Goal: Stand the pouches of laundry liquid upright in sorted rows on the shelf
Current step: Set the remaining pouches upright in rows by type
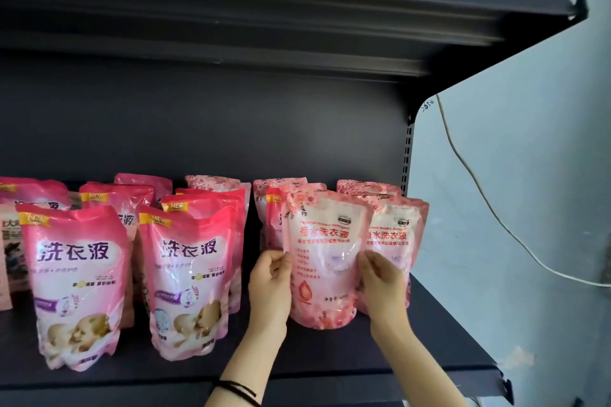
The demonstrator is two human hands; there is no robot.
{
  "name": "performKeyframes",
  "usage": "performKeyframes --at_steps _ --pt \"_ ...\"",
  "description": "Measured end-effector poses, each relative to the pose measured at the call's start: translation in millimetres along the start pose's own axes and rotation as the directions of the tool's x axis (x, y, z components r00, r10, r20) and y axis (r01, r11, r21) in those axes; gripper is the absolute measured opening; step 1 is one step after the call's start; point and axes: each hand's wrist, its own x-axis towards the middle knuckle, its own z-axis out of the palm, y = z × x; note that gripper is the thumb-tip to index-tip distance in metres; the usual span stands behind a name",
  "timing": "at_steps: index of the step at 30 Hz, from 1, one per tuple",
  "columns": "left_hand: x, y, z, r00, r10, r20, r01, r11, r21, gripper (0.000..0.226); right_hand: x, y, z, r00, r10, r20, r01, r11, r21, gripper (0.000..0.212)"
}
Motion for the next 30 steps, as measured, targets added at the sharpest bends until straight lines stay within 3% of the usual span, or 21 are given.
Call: performKeyframes --at_steps 8,12,16,21,25,30 --pt "-45 -15 56 0.973 -0.128 0.194 0.145 0.987 -0.076 0.010 14 18 -87 0.999 -0.022 -0.035 0.019 0.995 -0.097 0.029" --pt "-56 -17 72 0.980 -0.061 0.187 0.067 0.997 -0.025 0.010 15 31 -99 0.998 -0.023 -0.066 0.016 0.994 -0.104 0.029" --pt "-67 -17 71 0.989 -0.001 0.148 0.002 1.000 -0.004 0.004 12 33 -108 1.000 -0.025 0.019 0.028 0.984 -0.176 0.023" --pt "-81 -38 61 0.953 -0.012 0.302 -0.044 0.983 0.177 0.041 2 38 -125 0.992 -0.003 0.125 0.040 0.954 -0.296 0.026" --pt "-85 -48 72 0.963 -0.007 0.271 -0.047 0.980 0.192 0.050 3 47 -126 0.999 -0.013 0.043 0.027 0.939 -0.343 0.036" --pt "-86 -49 85 0.966 0.004 0.259 -0.057 0.979 0.197 0.048 14 55 -129 1.000 -0.018 0.006 0.019 0.932 -0.362 0.028"
